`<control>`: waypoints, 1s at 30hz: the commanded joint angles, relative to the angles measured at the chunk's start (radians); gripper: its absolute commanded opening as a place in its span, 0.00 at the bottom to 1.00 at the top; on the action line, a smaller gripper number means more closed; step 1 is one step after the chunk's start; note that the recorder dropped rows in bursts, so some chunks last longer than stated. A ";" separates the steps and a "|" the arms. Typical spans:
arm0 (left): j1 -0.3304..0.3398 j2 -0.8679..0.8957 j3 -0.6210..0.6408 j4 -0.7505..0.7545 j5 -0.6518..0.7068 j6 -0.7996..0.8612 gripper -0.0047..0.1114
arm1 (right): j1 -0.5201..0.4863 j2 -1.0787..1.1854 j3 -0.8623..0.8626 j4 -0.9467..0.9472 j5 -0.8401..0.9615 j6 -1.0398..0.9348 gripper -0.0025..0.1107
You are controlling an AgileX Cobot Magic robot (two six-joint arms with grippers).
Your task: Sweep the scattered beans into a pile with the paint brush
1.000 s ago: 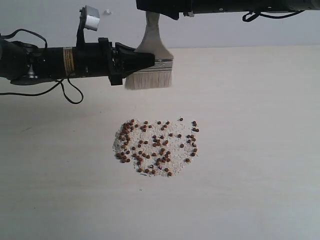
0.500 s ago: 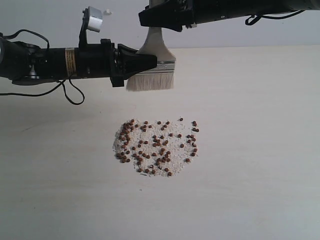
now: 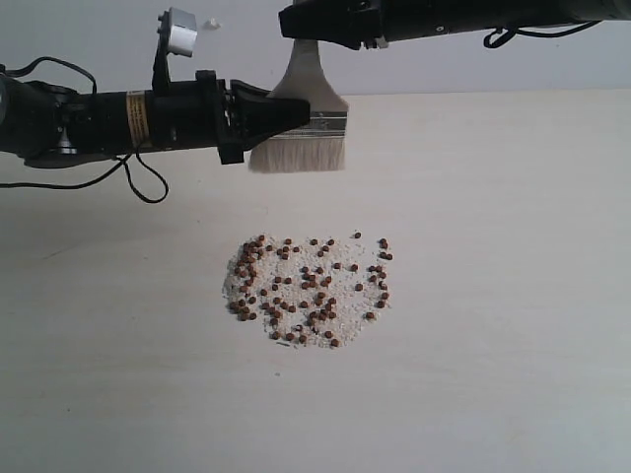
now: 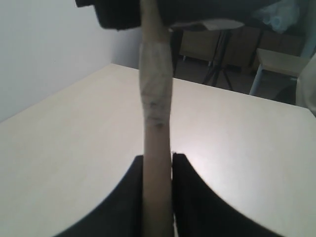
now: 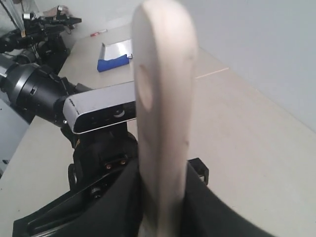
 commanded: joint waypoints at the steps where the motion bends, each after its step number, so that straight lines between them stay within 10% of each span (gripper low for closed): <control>1: -0.004 -0.006 -0.007 -0.069 0.010 0.001 0.16 | -0.004 -0.003 -0.001 0.112 -0.017 0.010 0.02; 8: -0.004 -0.006 -0.007 -0.151 0.010 0.001 0.95 | -0.004 -0.003 -0.001 0.079 -0.228 0.005 0.02; 14: 0.026 -0.033 -0.007 -0.133 0.010 0.001 0.94 | -0.004 -0.023 -0.001 -0.017 -0.536 -0.043 0.02; 16: 0.048 -0.052 -0.007 -0.128 0.010 0.001 0.90 | 0.003 -0.040 -0.001 -0.136 -0.639 -0.023 0.02; 21: 0.158 -0.130 -0.007 -0.009 0.010 -0.146 0.05 | 0.043 -0.126 0.000 -0.758 -0.874 0.528 0.02; 25: 0.196 -0.282 0.121 -0.006 0.233 -0.212 0.04 | 0.127 -0.218 0.000 -1.424 -0.855 1.113 0.02; 30: 0.192 -0.643 0.539 -0.439 0.560 0.108 0.04 | 0.212 -0.317 0.000 -2.180 -0.596 1.894 0.02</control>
